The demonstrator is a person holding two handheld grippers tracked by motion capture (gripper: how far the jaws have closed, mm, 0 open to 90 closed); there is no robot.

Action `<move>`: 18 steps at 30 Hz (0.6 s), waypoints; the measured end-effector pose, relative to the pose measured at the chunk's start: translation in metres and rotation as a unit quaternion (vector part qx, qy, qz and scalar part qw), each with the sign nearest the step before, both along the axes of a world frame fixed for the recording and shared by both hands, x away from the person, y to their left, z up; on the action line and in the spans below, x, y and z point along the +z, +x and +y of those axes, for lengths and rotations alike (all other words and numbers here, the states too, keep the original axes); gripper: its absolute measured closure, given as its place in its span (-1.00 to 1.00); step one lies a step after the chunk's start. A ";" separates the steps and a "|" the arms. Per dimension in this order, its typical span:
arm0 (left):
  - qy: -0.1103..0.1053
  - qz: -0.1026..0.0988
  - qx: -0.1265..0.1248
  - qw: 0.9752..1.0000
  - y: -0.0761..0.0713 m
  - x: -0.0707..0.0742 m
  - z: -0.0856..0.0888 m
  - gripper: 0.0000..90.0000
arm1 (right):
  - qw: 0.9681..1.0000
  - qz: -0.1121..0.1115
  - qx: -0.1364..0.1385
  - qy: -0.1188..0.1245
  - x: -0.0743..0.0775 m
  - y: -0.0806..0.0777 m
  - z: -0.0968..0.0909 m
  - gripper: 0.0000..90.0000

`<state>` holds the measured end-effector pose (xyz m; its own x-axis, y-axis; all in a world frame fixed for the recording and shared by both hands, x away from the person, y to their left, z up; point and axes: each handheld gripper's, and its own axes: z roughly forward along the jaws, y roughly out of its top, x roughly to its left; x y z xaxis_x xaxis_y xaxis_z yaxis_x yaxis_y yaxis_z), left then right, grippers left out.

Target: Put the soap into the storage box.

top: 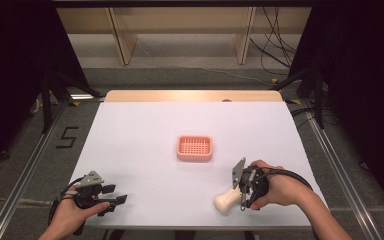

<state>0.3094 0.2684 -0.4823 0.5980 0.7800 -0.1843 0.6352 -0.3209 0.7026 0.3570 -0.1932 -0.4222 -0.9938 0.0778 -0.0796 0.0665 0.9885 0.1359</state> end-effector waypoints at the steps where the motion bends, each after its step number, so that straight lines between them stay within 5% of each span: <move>1: 0.002 0.001 0.002 1.000 0.000 0.000 0.000 -0.22 | 1.000 0.014 -0.021 -0.001 0.000 -0.002 0.001 -0.35; 5: 0.002 0.000 -0.001 1.000 0.000 0.000 0.000 -0.22 | 1.000 0.011 0.000 0.001 -0.001 0.000 0.006 -0.38; 7: 0.003 0.000 -0.002 1.000 0.000 0.000 0.000 -0.22 | 1.000 0.008 -0.021 -0.007 0.000 -0.002 0.008 -0.39; 9: 0.000 0.000 -0.001 1.000 0.000 0.000 0.000 -0.22 | 1.000 0.002 -0.003 -0.001 -0.001 0.001 0.010 -0.39; 10: 0.005 -0.001 0.000 1.000 0.001 0.000 0.001 -0.22 | 1.000 0.014 -0.019 -0.006 -0.001 -0.001 0.012 -0.40; 11: 0.004 0.000 -0.001 1.000 0.001 0.000 0.001 -0.22 | 1.000 0.010 0.005 0.002 -0.002 0.002 0.013 -0.40; 14: -0.001 0.000 -0.001 1.000 0.000 0.000 0.000 -0.22 | 1.000 0.003 0.005 -0.003 -0.002 0.002 0.015 -0.40; 15: 0.006 0.000 -0.002 1.000 0.000 0.000 0.001 -0.22 | 1.000 0.002 0.028 -0.001 -0.003 0.005 0.017 -0.40; 18: -0.001 0.002 0.000 1.000 0.000 0.000 0.000 -0.22 | 1.000 0.004 0.016 -0.003 -0.004 0.004 0.020 -0.40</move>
